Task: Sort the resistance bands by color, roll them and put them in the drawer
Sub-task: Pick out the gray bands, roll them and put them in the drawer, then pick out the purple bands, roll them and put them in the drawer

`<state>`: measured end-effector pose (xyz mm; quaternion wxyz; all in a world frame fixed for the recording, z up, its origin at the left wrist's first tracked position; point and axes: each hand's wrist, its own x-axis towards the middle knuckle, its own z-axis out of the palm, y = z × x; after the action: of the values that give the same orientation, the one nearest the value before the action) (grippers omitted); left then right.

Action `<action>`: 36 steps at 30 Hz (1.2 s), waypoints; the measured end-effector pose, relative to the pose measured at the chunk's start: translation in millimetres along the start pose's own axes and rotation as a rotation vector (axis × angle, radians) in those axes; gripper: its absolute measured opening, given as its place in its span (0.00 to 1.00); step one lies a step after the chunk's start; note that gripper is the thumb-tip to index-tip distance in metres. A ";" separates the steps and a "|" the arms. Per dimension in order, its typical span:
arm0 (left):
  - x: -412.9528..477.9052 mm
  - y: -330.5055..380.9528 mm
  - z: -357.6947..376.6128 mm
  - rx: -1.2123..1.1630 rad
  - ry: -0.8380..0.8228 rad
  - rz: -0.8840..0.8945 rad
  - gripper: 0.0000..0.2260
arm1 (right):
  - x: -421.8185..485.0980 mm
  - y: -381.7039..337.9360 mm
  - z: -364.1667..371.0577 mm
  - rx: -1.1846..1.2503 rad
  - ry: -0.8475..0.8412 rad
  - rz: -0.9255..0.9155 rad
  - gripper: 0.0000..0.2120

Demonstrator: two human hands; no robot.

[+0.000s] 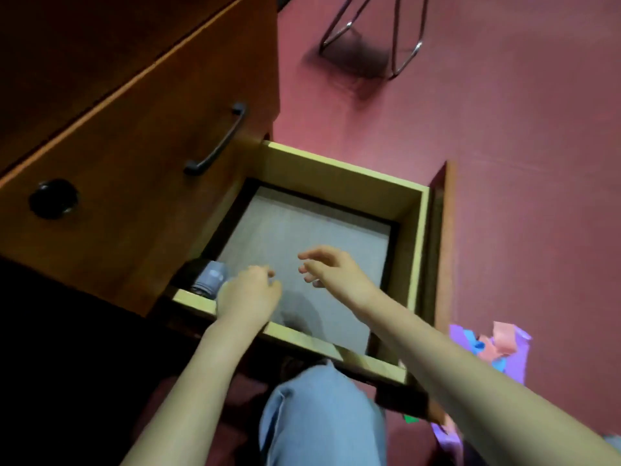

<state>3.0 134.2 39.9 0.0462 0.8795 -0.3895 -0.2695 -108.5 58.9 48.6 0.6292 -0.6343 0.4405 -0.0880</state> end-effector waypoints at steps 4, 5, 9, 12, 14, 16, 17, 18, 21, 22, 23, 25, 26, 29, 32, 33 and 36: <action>-54.4 86.6 16.1 -0.499 0.114 0.392 0.11 | -90.3 1.5 -78.4 0.175 0.128 -0.077 0.12; -77.3 115.6 20.8 -0.596 0.096 0.515 0.11 | -117.7 9.5 -103.2 0.189 0.193 -0.078 0.12; -132.3 191.7 44.6 -0.679 -0.061 0.787 0.12 | -175.3 50.5 -168.6 0.225 0.389 0.034 0.14; -138.6 227.4 82.3 -0.643 -0.227 0.765 0.13 | -193.5 88.9 -204.2 0.256 0.493 0.143 0.12; -131.7 244.0 108.9 -0.624 -0.302 0.700 0.12 | -197.9 113.3 -224.8 0.304 0.534 0.194 0.10; -118.9 252.3 133.4 -0.601 -0.357 0.606 0.11 | -196.6 135.3 -240.7 0.338 0.553 0.235 0.09; -112.1 257.3 147.2 -0.607 -0.387 0.550 0.12 | -194.6 149.8 -249.8 0.354 0.558 0.260 0.09; -106.1 258.8 156.1 -0.630 -0.404 0.486 0.12 | -191.3 160.5 -255.1 0.362 0.557 0.281 0.10; -89.9 267.7 186.1 -0.748 -0.458 0.276 0.11 | -175.8 200.8 -269.0 0.402 0.558 0.355 0.11; -84.9 271.3 196.5 -0.789 -0.476 0.215 0.10 | -168.7 214.4 -272.4 0.406 0.557 0.383 0.11; -80.3 275.0 206.3 -0.818 -0.487 0.173 0.10 | -161.0 226.1 -275.2 0.401 0.555 0.412 0.11; -67.3 283.1 227.1 -0.842 -0.511 0.136 0.09 | -144.1 251.6 -280.0 0.385 0.542 0.456 0.10; -61.1 285.5 236.0 -0.844 -0.517 0.131 0.08 | -136.5 262.4 -280.8 0.361 0.522 0.471 0.10; -38.5 288.7 264.1 -0.854 -0.507 0.077 0.11 | -109.5 292.1 -283.7 0.262 0.462 0.489 0.10; -22.0 278.0 294.1 -0.915 -0.475 -0.032 0.13 | -79.7 320.0 -283.2 0.148 0.413 0.497 0.08; -18.9 272.4 304.1 -0.950 -0.468 -0.085 0.12 | -69.2 330.0 -281.3 0.115 0.396 0.511 0.07; -9.9 253.8 337.8 -1.090 -0.476 -0.248 0.08 | -31.5 369.5 -265.5 -0.030 0.333 0.516 0.11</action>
<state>-342.3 8.9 -169.1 0.3700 0.6833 -0.0897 -0.6230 -469.7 -44.9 -209.9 0.5405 -0.4874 0.6855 -0.0215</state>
